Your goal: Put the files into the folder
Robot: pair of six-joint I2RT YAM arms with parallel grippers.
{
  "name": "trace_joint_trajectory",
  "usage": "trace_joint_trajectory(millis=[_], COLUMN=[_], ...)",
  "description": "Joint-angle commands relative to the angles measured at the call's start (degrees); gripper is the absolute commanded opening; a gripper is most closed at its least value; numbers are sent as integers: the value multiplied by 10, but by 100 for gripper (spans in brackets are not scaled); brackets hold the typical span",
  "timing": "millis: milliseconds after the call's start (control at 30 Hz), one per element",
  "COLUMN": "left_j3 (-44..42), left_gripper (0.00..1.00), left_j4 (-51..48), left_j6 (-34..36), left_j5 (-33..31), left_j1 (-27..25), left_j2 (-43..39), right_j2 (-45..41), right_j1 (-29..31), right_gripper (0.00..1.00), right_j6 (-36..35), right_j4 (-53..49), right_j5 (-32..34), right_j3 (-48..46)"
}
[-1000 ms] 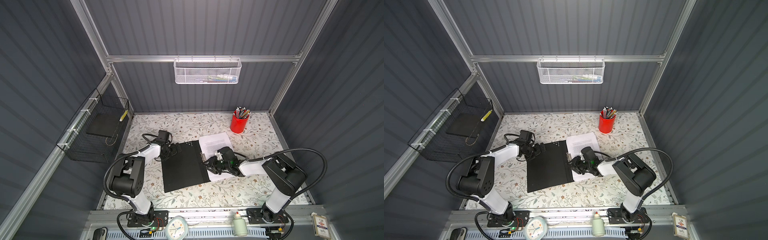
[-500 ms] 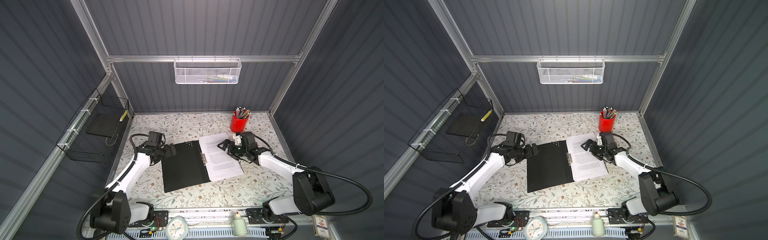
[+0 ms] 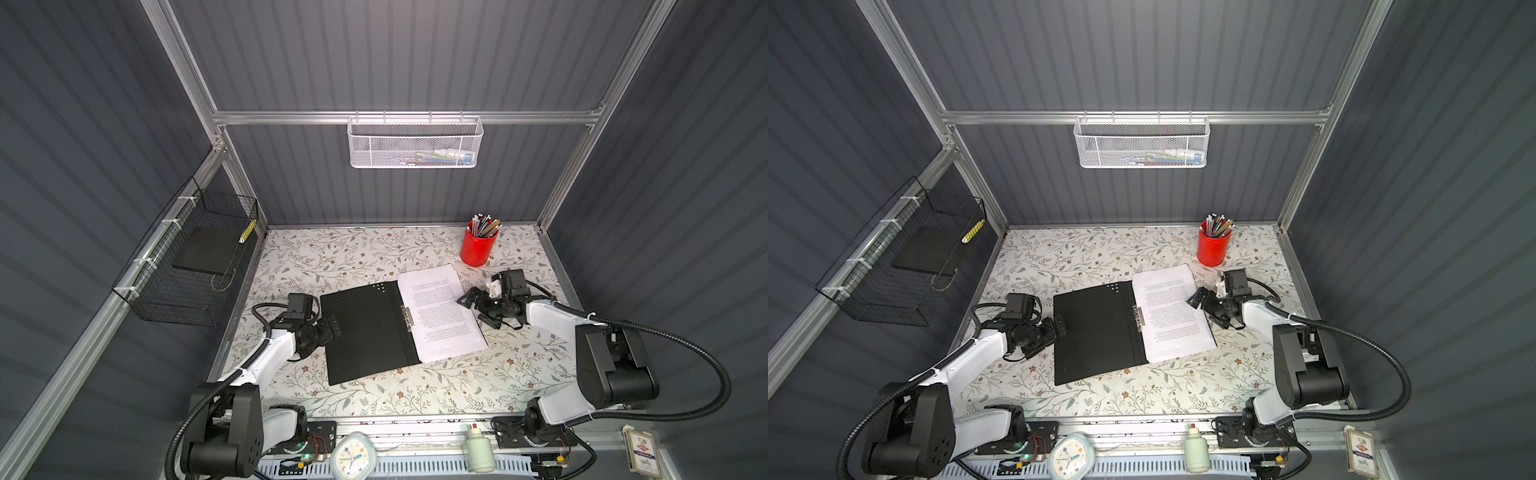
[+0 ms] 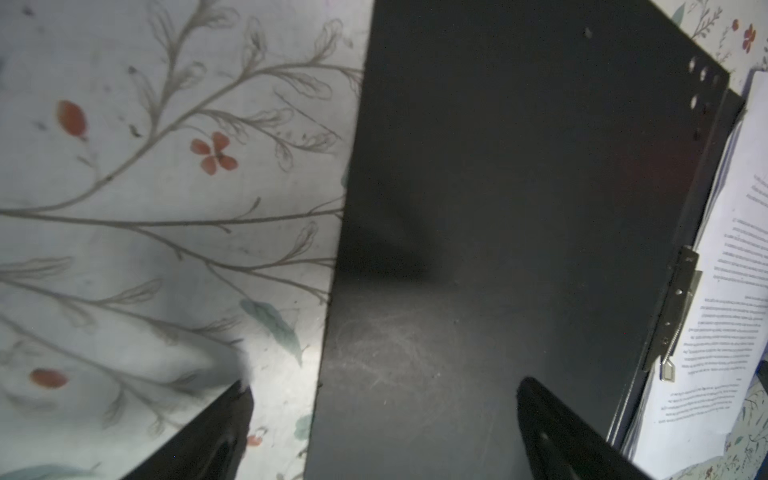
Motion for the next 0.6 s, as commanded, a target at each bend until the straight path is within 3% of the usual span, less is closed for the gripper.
trace_joint_trajectory(millis=[0, 400, 567], left_j3=[-22, -47, -40], left_gripper=[100, 100, 100], left_j4=[52, 156, 179], left_j6=[-10, -25, -44], left_j5=[29, 116, 128], left_j1=[3, 3, 3], left_j2=[0, 67, -19], right_j2=[13, 62, 65], right_j1=[-7, -7, 8], right_gripper=[99, 99, 99], right_j6=[-15, 0, 0], right_j4=[14, 59, 62], right_j5=[-18, -94, -90], right_j3=[-7, -10, -13])
